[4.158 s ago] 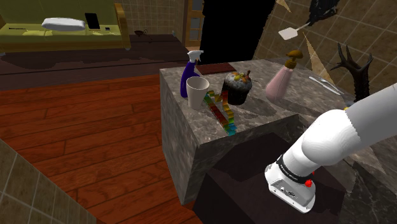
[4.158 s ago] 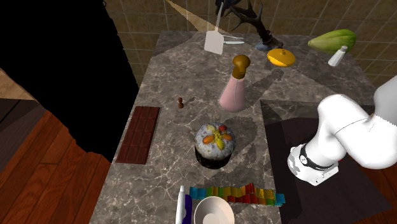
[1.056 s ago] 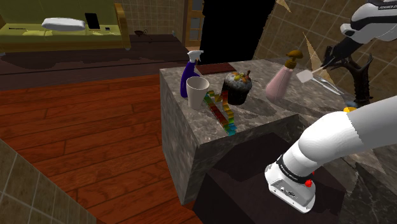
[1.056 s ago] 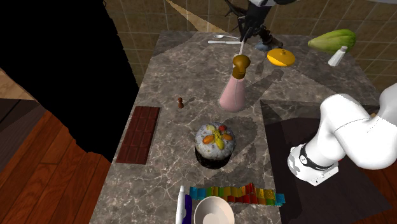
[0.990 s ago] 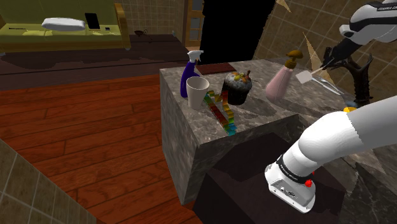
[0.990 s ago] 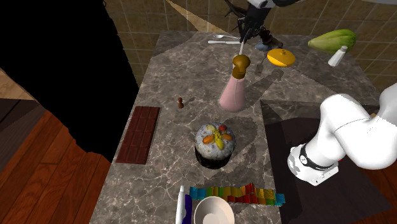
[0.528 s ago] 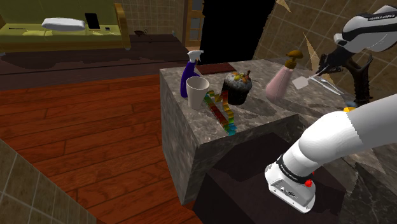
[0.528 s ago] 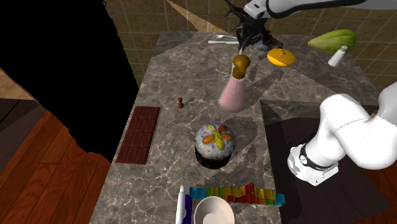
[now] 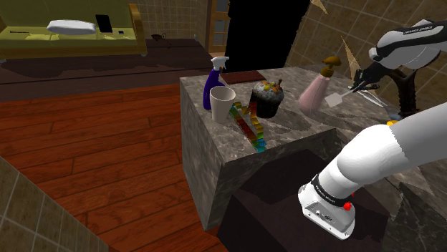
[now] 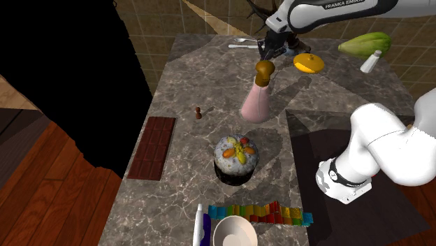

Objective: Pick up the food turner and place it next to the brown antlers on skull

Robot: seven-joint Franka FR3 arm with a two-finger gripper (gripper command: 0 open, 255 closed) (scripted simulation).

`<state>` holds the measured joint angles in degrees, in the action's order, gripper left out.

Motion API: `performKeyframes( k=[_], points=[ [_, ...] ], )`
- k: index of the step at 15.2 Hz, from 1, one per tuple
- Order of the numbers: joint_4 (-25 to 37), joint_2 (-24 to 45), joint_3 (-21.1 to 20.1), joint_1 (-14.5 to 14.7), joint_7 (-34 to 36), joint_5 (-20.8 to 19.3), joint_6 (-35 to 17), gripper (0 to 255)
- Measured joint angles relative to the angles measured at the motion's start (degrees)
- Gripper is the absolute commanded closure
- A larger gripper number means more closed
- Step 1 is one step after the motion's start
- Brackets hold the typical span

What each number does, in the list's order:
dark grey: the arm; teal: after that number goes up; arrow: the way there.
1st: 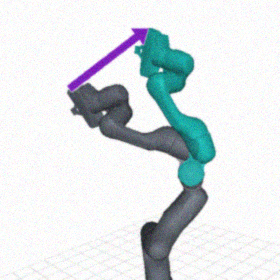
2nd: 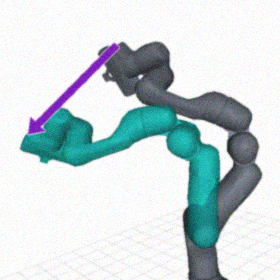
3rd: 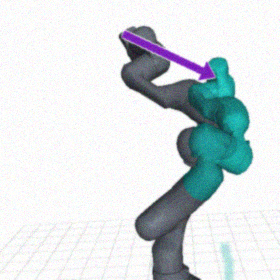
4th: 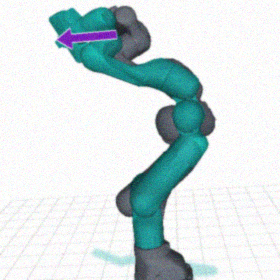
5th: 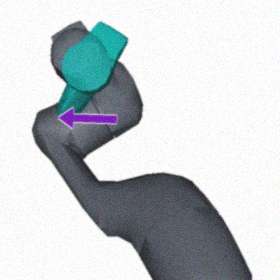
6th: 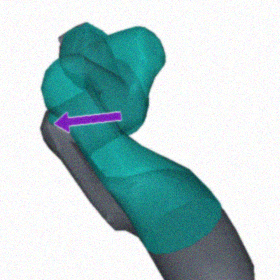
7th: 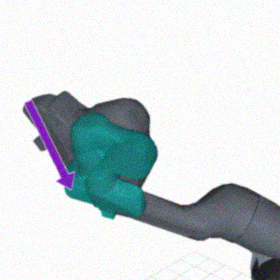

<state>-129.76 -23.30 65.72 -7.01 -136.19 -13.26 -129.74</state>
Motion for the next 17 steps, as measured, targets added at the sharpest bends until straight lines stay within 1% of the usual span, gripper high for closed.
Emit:
performKeyframes(
  k=[5,6,8,11,14,17],
  points=[
    [-1.72,2.30,4.35,3.08,-1.86,1.54,-4.06,255],
    [-2.51,2.29,4.43,2.98,-1.84,1.42,-4.82,255],
    [-3.10,3.45,6.90,4.90,-2.90,2.36,-6.60,255],
    [-4.59,4.47,9.29,6.80,-3.73,3.16,-9.11,255],
    [-5.64,5.79,13.06,10.02,-5.07,4.46,-11.58,255],
    [-6.27,7.17,18.43,15.01,-6.55,6.00,-14.03,255]
  ],
)
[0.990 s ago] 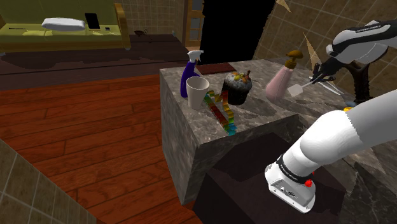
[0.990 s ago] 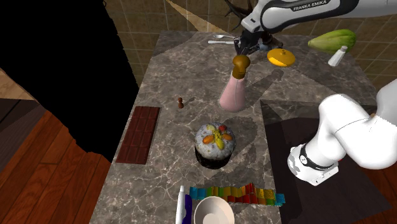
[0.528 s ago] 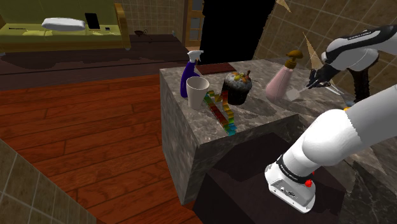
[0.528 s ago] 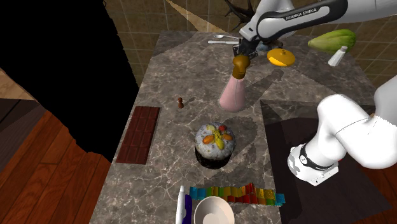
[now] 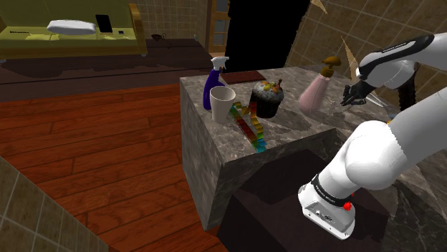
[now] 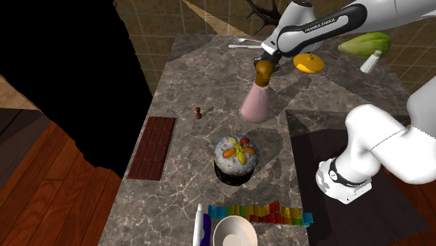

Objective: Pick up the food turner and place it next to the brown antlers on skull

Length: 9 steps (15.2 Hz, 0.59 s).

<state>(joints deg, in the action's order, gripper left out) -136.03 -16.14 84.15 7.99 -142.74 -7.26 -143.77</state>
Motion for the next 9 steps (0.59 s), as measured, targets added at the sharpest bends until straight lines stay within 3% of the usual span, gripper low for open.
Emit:
performKeyframes(
  k=[7,8,9],
  points=[
    [-0.08,0.30,1.79,1.77,-0.31,0.35,-0.92,255],
    [-0.10,0.31,1.78,1.75,-0.30,0.35,-0.97,0],
    [-0.25,0.32,1.73,1.70,-0.28,0.34,-0.97,0]
  ],
)
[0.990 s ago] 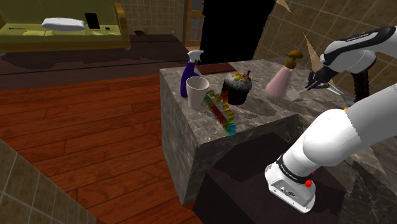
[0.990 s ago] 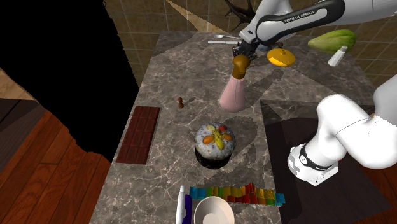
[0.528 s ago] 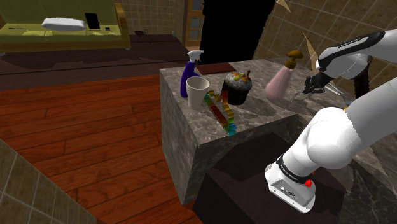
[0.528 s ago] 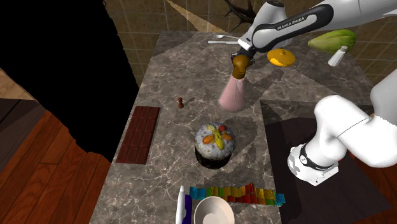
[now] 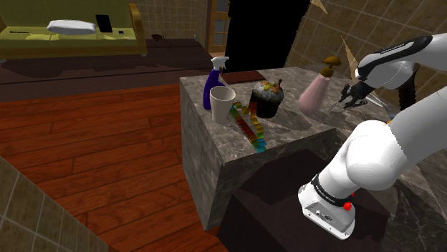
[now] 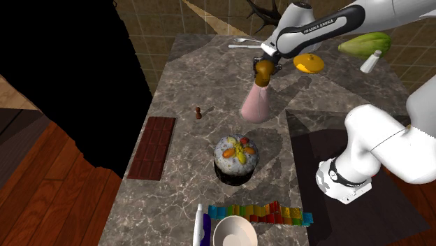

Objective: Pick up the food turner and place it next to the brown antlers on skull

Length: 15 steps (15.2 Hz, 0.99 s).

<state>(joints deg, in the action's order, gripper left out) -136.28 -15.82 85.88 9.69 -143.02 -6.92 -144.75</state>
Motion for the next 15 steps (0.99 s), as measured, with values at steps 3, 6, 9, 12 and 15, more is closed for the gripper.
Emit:
performKeyframes(
  k=[3,6,9,12,15],
  points=[
    [-0.17,0.01,-0.01,-0.03,0.01,-0.01,-0.02,0],
    [0.05,-0.33,-1.96,-2.03,0.13,-0.30,0.83,0],
    [0.84,-3.96,-13.27,-13.41,2.51,-3.71,6.08,0],
    [1.43,-4.87,-15.28,-15.18,3.32,-4.60,7.64,0],
    [1.49,-5.00,-15.52,-15.40,3.41,-4.73,7.85,0]
  ],
)
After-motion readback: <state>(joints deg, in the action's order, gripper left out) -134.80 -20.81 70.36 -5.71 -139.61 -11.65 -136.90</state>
